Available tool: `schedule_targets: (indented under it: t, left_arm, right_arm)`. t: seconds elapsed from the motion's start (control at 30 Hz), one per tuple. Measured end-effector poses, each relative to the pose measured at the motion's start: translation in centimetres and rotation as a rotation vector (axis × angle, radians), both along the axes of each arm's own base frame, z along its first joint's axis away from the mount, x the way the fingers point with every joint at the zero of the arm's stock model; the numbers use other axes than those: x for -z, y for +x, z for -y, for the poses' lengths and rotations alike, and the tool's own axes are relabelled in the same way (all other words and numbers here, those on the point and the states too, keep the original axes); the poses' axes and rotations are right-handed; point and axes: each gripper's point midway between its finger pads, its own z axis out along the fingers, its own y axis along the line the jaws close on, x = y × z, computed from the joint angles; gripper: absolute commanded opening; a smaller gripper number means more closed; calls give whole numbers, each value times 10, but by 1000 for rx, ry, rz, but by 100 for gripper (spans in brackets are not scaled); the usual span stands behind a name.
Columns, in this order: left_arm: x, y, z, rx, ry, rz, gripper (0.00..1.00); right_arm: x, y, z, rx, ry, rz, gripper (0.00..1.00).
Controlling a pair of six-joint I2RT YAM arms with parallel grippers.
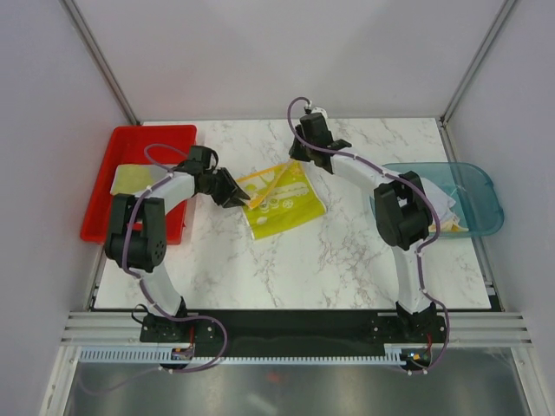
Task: Fold and stack the towels
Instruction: Fold the towel
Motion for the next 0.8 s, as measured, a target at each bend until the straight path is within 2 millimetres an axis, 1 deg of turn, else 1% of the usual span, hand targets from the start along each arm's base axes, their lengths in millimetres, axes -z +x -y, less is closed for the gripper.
schedule_targets:
  t: [0.1, 0.17, 0.23, 0.3, 0.33, 0.37, 0.43, 0.47, 0.53, 0.57, 0.63, 0.67, 0.73, 0.77, 0.8]
  left_arm:
    - [-7, 9, -5, -17, 6, 16, 54]
    - [-12, 16, -8, -31, 18, 32, 54]
    - [-16, 20, -12, -43, 32, 46, 56]
    - [-18, 20, -16, -58, 57, 52, 60]
    - [-21, 18, -18, -64, 69, 59, 60]
    - [-25, 16, -20, -67, 78, 72, 60]
    - [-37, 9, -21, -58, 96, 115, 60]
    - [-42, 7, -20, -48, 98, 138, 59]
    - [-50, 3, -13, -13, 92, 186, 53]
    - [-53, 1, -7, 15, 79, 206, 50]
    - [-52, -1, 5, 67, 60, 224, 49]
    - [-50, -3, 10, 88, 62, 224, 49]
    - [-43, -10, 17, 119, 71, 212, 49]
    - [-36, -18, 20, 136, 79, 201, 49]
    - [-30, -26, 22, 148, 84, 183, 49]
  right_arm:
    - [-2, 11, -5, -28, 4, 7, 38]
    - [-7, 17, -6, -43, 3, 16, 43]
    - [-12, 20, -3, -54, -7, 22, 44]
    - [-17, 21, 3, -63, -23, 26, 44]
    - [-18, 19, 7, -65, -35, 19, 42]
    - [-19, 17, 13, -64, -47, 12, 39]
    - [-24, 10, 23, -63, -70, -3, 36]
    - [-27, 6, 27, -61, -75, -5, 32]
    - [-30, -5, 38, -56, -88, -21, 27]
    - [-31, -12, 43, -52, -90, -29, 26]
    - [-25, -29, 50, -47, -90, -61, 27]
    - [-20, -37, 53, -46, -89, -79, 29]
    - [0, -61, 60, -35, -93, -149, 33]
    - [8, -70, 64, -30, -95, -174, 34]
    - [21, -84, 69, -23, -101, -218, 34]
